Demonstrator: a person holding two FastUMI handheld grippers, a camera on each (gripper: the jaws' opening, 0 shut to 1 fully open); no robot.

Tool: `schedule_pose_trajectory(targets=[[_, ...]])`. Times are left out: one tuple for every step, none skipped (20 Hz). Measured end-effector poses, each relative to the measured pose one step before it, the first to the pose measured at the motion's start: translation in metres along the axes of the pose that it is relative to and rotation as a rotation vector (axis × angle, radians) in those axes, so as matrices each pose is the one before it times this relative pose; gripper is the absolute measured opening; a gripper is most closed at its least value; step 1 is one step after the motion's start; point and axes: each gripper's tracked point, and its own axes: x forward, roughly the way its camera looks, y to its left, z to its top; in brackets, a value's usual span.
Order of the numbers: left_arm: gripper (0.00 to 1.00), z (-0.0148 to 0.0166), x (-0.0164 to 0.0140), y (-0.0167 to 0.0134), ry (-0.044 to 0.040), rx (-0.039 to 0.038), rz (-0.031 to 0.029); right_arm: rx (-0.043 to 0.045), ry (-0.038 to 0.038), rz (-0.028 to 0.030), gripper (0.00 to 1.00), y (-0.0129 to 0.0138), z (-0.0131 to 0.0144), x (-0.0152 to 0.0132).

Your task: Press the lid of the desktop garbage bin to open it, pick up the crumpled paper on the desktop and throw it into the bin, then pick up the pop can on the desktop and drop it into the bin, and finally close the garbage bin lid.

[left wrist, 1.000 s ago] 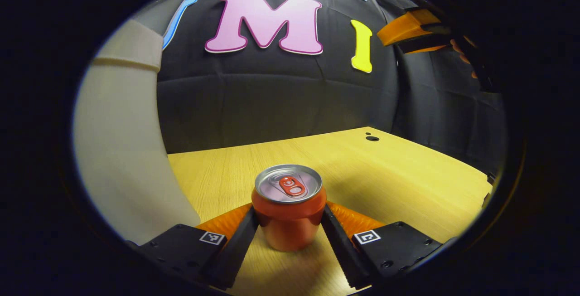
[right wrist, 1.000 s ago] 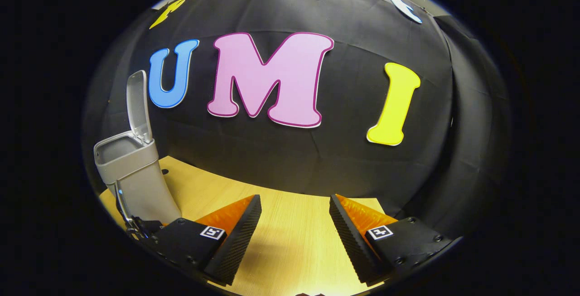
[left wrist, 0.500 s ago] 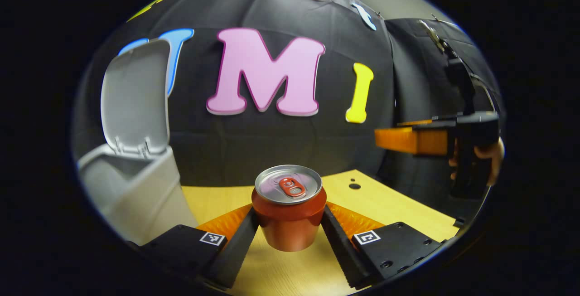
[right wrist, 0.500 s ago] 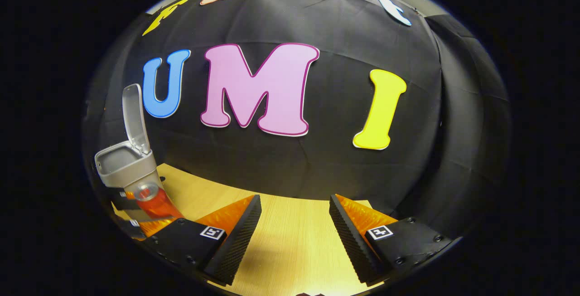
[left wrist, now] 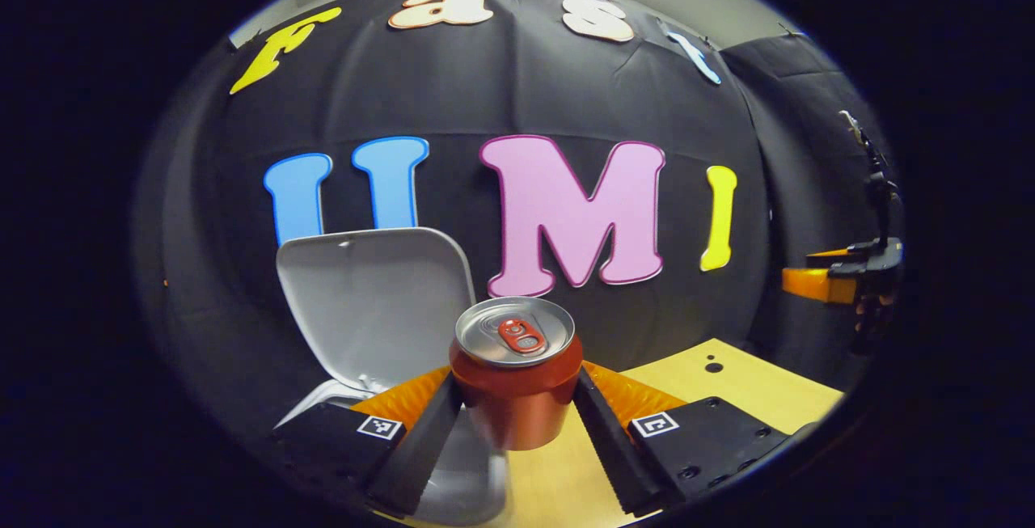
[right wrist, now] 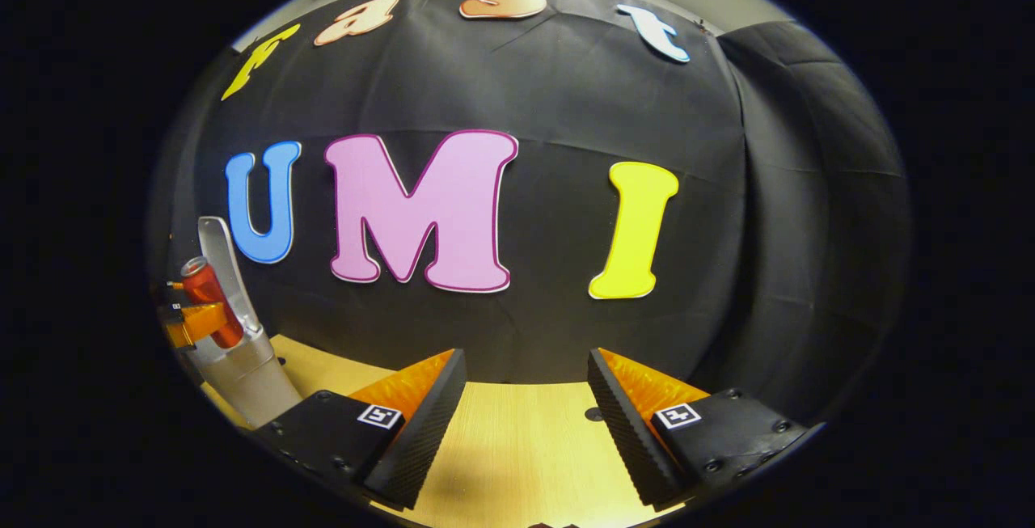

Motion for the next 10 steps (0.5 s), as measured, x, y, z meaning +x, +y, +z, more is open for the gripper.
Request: schedule_pose_trajectory(targets=[[0.87,-0.00875,0.00046,0.01443,0.01943,0.00466,0.02445,0.00355,0.00592,-0.00536,0.97,-0.00169,-0.00025,0.00097],[0.88,-0.01013,0.00144,0.01408,0.01734,0.00444,0.01383,0.00434,0.00665,-0.00457,0.97,-0.00126,-0.00111,0.00017],[0.88,-0.00809,0.00164,0.01059,0.01856,-0.00118,0.01509,0.00272,-0.00351,-0.00369,0.97,-0.00202,0.00244,0.00083],[0.88,-0.00839,0.00185,0.00892,0.01388,-0.0083,0.01141,0.00178,-0.00307,-0.00661,0.97,-0.0023,0.00122,0.00028],[0.88,-0.00446,0.00164,0.00528,0.00967,-0.00973,0.00304,0.00051,-0.00002,-0.00495,0.97,-0.00104,0.0002,0.00081],[0.88,-0.00355,0.0013,0.00409,0.00662,-0.00293,0.00274,-0.00076,0.00245,-0.00178,0.97,-0.0007,-0.00095,-0.00056],[0.88,-0.00315,0.00195,0.00237,0.00229,0.00382,0.00315,-0.00244,0.00529,0.00107,0.97,0.00056,-0.00118,-0.00127],[0.88,-0.00216,-0.00027,0.00105,0.00361,0.00714,-0.00034,-0.006,0.00173,0.00236,0.97,0.00104,-0.00148,-0.00113],[0.88,-0.00126,0.00074,-0.00055,0.00372,0.00662,-0.00274,-0.01001,0.00036,-0.00027,0.97,0.00093,-0.00026,-0.00121],[0.89,-0.0008,0.00133,0.00063,0.00128,0.00441,0.00447,-0.01132,-0.00066,0.00102,0.97,0.00075,-0.00018,-0.00129]])
